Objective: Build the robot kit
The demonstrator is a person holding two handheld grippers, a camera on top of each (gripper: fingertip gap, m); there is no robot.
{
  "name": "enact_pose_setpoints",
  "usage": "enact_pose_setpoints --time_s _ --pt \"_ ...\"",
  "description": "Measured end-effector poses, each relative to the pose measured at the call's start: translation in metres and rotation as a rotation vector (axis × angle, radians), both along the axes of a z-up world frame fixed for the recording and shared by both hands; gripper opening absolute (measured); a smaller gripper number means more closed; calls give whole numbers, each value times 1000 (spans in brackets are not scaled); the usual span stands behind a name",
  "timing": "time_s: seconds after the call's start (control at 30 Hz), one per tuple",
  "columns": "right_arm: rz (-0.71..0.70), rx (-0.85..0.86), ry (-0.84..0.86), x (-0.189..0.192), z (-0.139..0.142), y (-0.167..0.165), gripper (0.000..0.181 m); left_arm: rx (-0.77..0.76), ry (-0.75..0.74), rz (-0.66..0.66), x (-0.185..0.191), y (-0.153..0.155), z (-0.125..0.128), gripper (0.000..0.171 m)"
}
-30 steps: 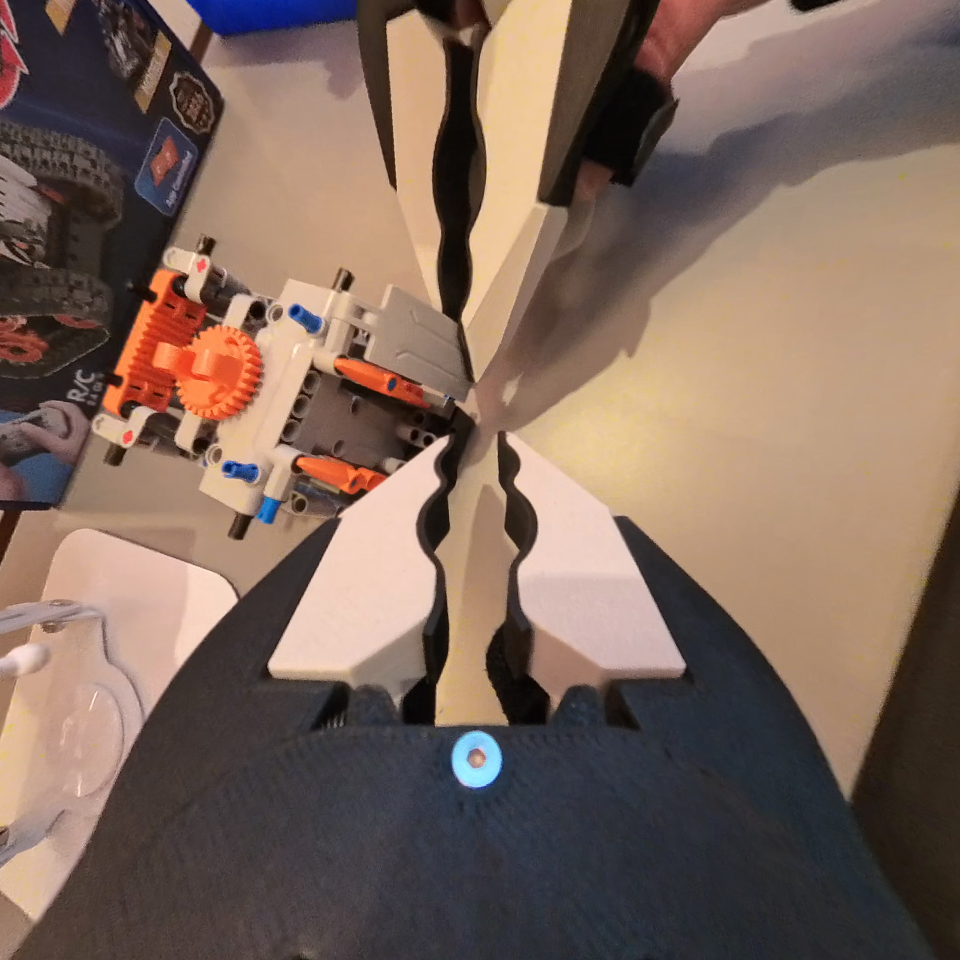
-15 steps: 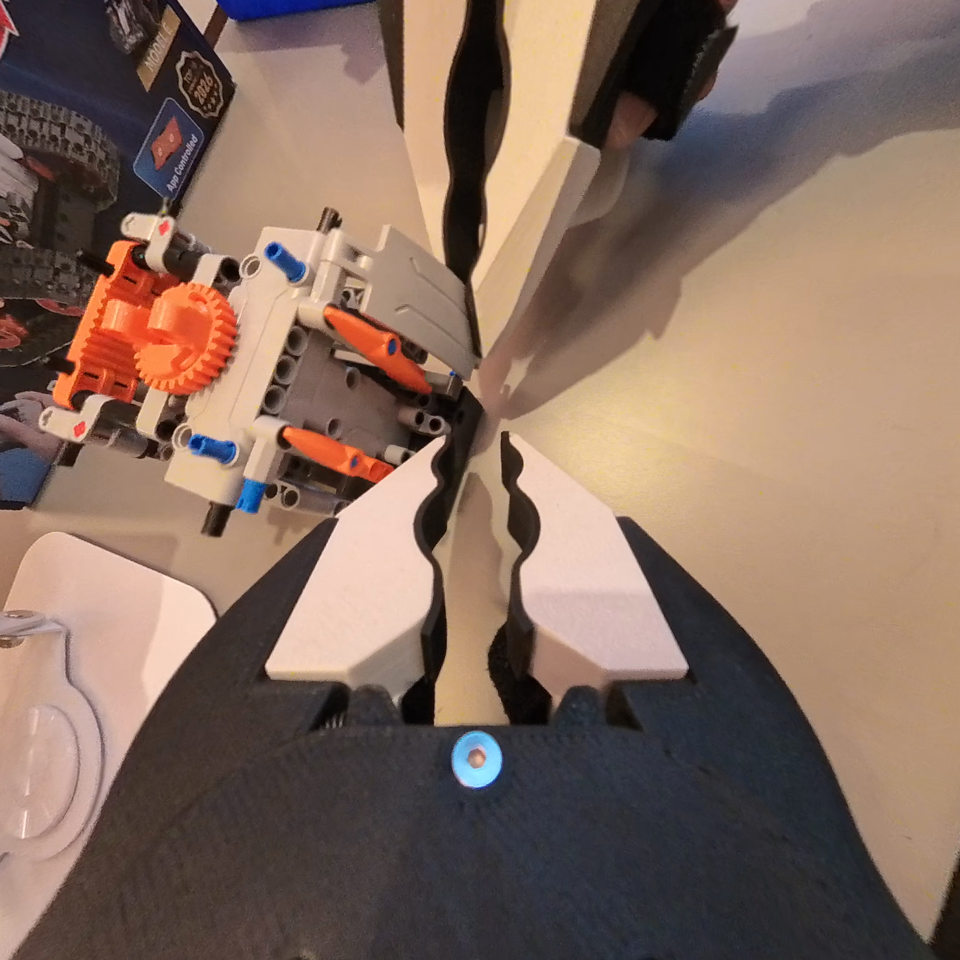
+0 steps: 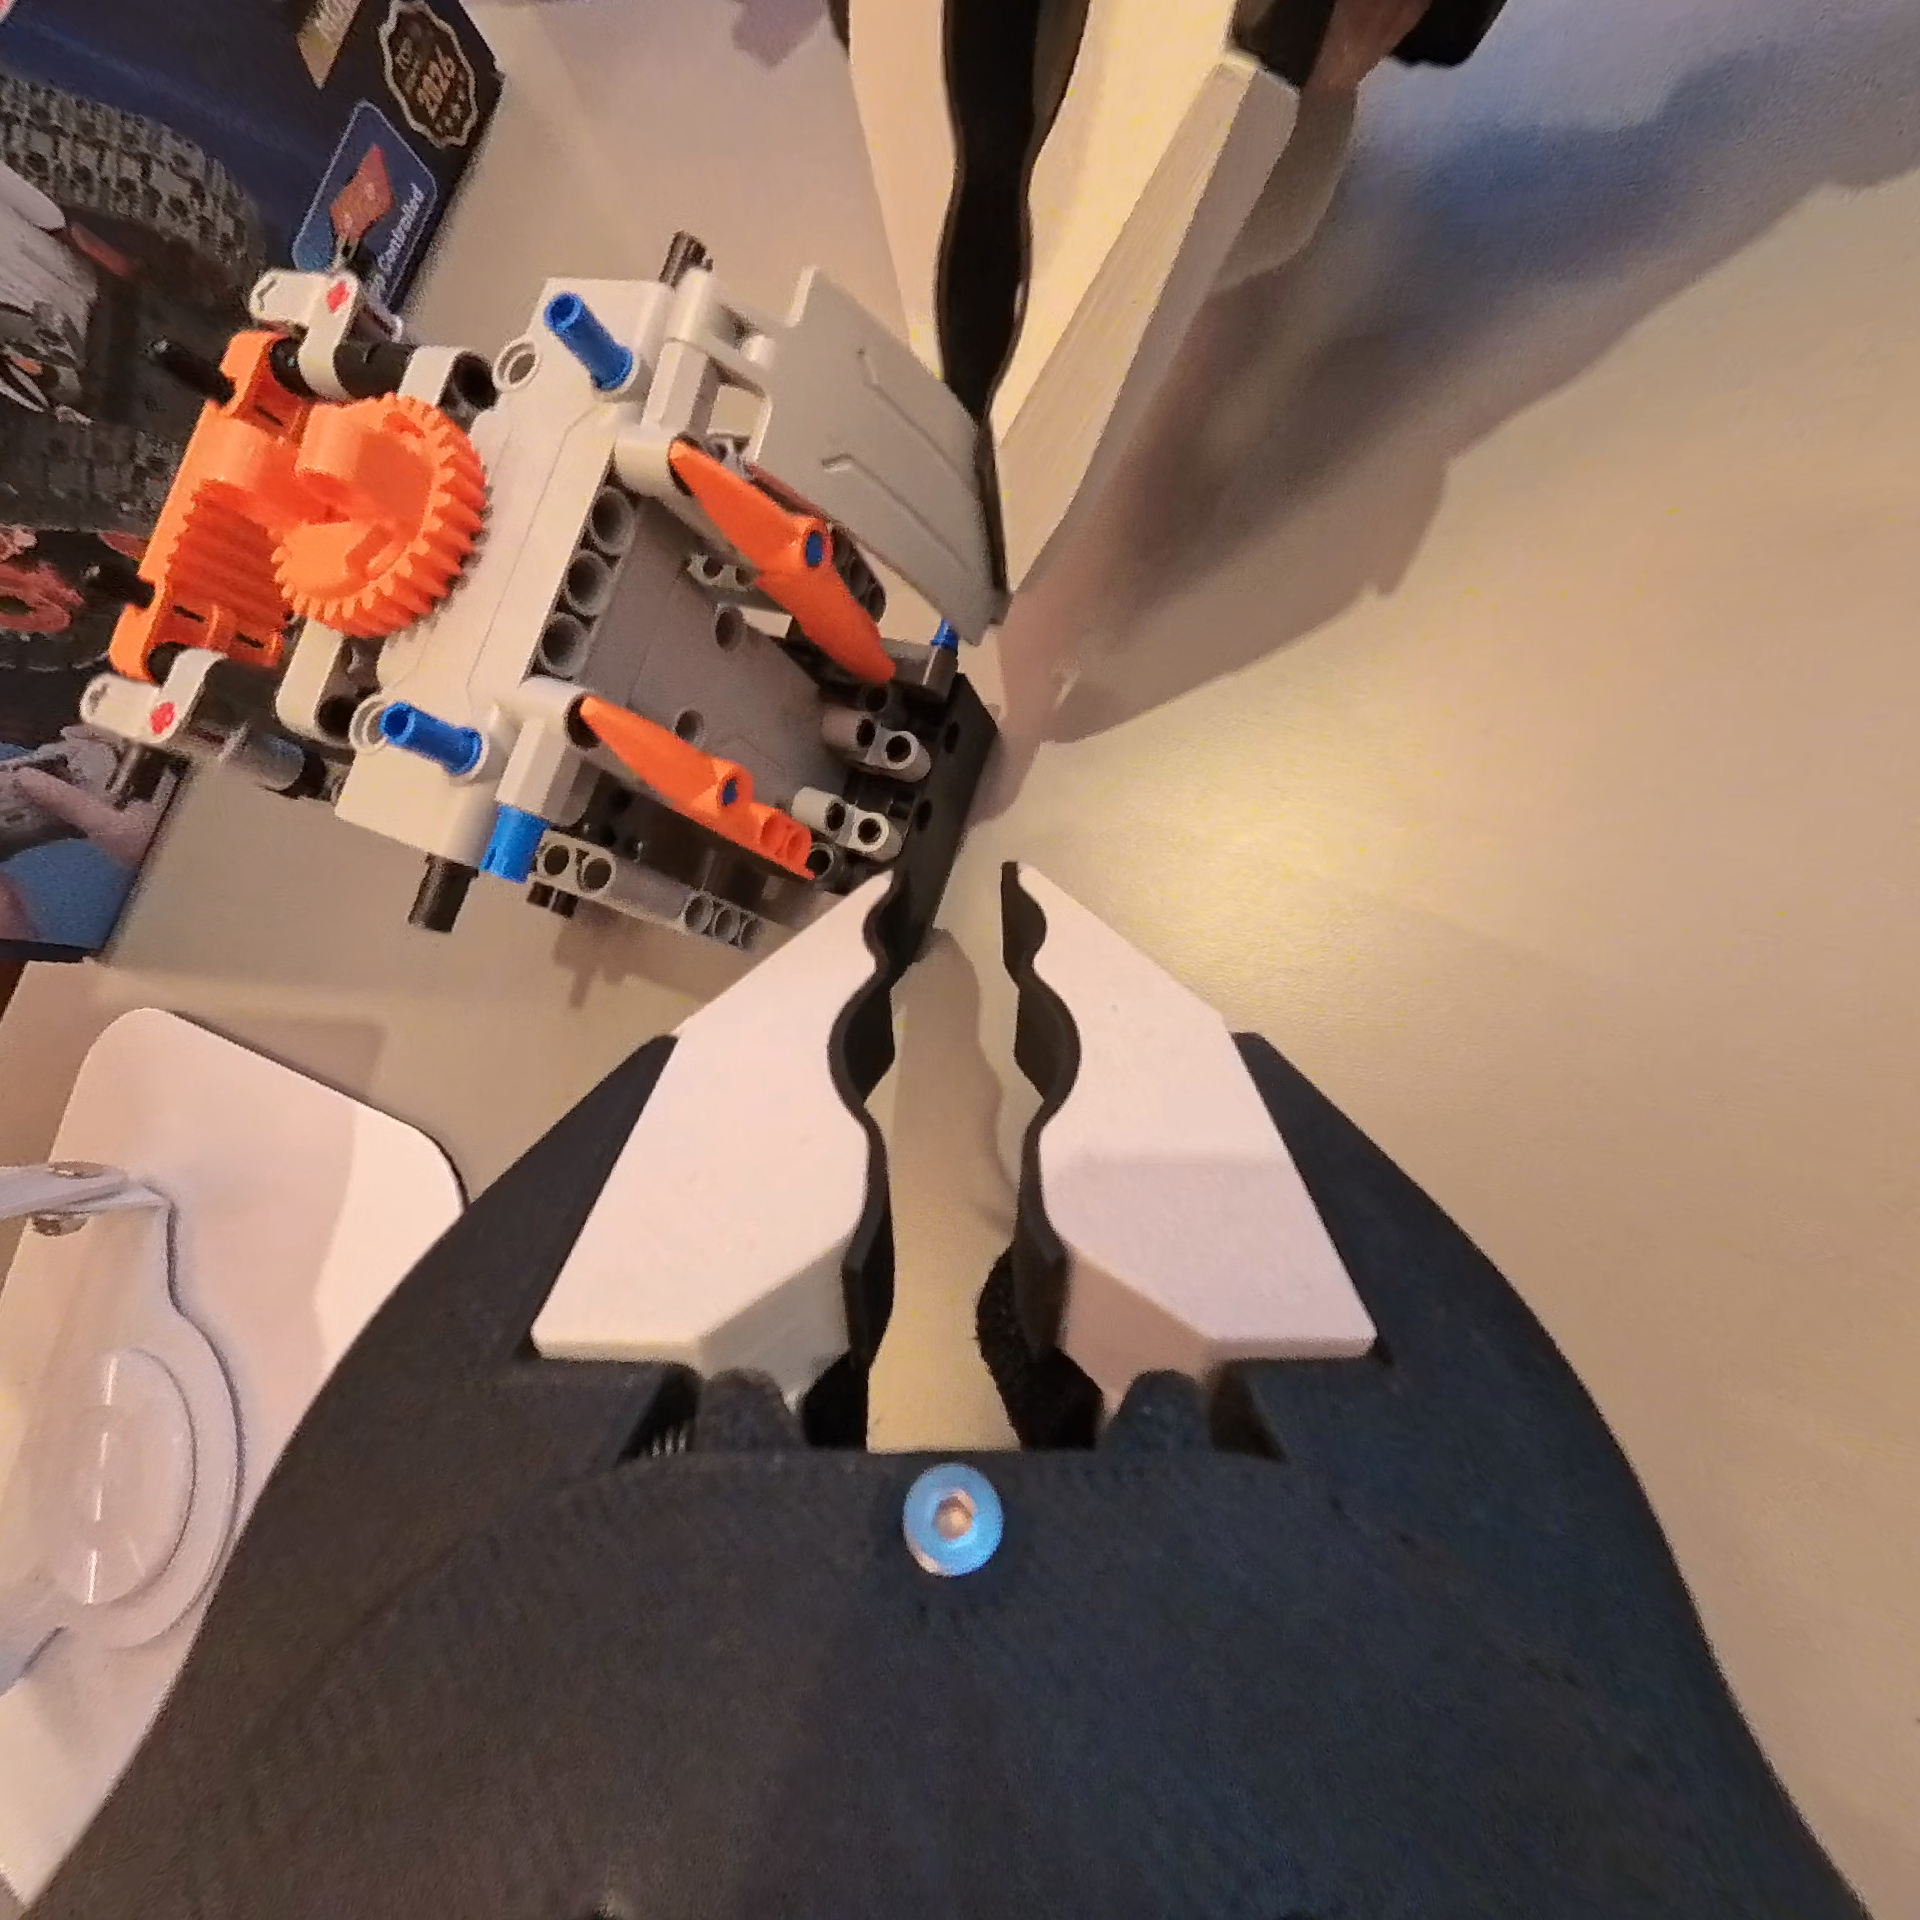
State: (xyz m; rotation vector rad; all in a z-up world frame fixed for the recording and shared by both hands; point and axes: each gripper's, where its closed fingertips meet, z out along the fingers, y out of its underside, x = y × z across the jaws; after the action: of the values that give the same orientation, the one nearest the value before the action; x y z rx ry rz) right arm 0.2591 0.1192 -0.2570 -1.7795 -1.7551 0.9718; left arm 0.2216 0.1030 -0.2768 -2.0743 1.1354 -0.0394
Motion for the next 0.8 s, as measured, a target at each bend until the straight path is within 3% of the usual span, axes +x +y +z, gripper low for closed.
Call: enact_pose_setpoints --time_s 0.47,0.8 --pt "18 134 -119 3 -2 15 2 -121 -62 73 -21 9 -17 23" --pt "13 77 -67 0 -3 23 3 -138 -115 51 -16 24 -17 33"
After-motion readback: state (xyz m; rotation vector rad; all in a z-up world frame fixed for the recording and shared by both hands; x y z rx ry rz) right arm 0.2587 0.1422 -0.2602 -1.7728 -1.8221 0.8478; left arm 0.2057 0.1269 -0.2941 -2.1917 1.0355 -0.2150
